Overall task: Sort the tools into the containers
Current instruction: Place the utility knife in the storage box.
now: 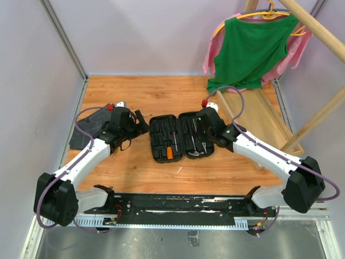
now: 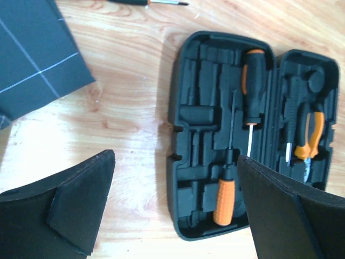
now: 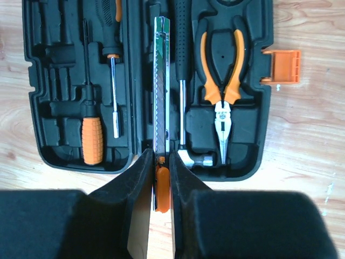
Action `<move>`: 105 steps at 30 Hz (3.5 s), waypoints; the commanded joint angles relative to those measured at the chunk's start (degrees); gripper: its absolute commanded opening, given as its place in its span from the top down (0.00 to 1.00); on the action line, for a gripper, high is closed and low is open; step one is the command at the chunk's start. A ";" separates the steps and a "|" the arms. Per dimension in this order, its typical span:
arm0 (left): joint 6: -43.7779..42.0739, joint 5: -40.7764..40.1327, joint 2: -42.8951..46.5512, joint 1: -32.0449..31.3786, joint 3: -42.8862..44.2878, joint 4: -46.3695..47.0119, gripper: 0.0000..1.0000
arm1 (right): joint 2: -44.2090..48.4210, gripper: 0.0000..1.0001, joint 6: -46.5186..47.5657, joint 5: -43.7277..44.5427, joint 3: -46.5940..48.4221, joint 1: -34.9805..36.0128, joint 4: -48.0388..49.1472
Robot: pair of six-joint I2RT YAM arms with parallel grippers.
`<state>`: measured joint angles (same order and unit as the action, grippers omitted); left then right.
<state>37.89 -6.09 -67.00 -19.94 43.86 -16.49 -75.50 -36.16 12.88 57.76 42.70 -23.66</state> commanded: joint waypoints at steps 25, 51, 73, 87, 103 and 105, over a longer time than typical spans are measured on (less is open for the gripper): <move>-8.28 -1.95 1.57 0.43 7.23 -10.14 0.01 | -26.64 0.98 0.29 -0.97 17.40 -0.96 -3.35; -8.02 0.46 -0.46 1.14 6.91 -9.10 0.01 | -33.74 0.80 -2.16 -0.73 21.48 -1.05 -7.80; -8.36 -4.24 2.19 1.26 5.54 -8.69 0.01 | -23.78 0.71 5.18 -0.88 12.18 -1.04 2.82; -9.22 -2.65 4.70 1.30 4.68 -5.56 0.01 | -26.81 0.76 11.17 -11.35 16.75 -6.23 2.15; -9.52 -0.42 2.80 1.28 4.31 -4.56 0.01 | -32.10 0.85 11.55 -14.19 20.83 -6.22 -0.11; -9.50 -0.25 2.56 1.30 4.22 -4.32 0.01 | -32.37 0.85 11.50 -14.54 20.86 -6.22 -0.11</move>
<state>28.84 -7.29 -63.99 -19.18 48.73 -22.76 -107.09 -25.36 -0.32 76.66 36.49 -22.37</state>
